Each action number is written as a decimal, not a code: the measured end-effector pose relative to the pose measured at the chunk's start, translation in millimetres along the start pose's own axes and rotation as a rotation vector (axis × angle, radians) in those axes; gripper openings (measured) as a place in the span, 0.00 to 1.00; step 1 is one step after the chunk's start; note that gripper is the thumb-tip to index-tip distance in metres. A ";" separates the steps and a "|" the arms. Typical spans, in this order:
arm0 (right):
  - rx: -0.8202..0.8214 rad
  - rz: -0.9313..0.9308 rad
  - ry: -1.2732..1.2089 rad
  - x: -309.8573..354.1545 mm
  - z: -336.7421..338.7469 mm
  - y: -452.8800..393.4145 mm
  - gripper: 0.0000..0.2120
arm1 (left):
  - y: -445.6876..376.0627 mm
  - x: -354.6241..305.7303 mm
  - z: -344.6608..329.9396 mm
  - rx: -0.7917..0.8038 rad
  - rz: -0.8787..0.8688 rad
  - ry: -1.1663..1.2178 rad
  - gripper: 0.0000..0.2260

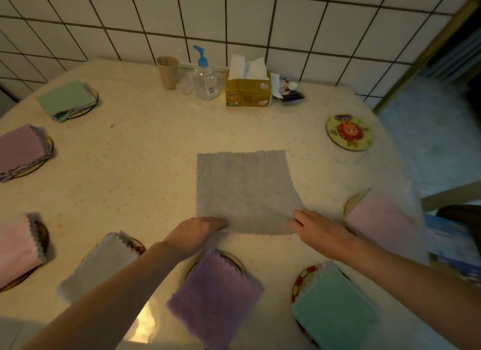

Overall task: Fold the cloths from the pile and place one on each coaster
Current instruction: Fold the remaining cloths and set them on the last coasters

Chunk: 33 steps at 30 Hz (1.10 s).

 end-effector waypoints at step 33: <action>-0.368 -0.951 -1.017 -111.5 -40.6 -103.1 0.03 | -109.6 85.7 16.9 -0.351 0.789 0.775 0.07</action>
Point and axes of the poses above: each hand's wrist, its own y-axis away from the middle knuckle, its own z-axis out of the back of the hand, x = y × z, the point moved 1 cm from there along -y, towards the middle knuckle, and after that the axes turned 8 degrees about -y, right-handed, at the moved point
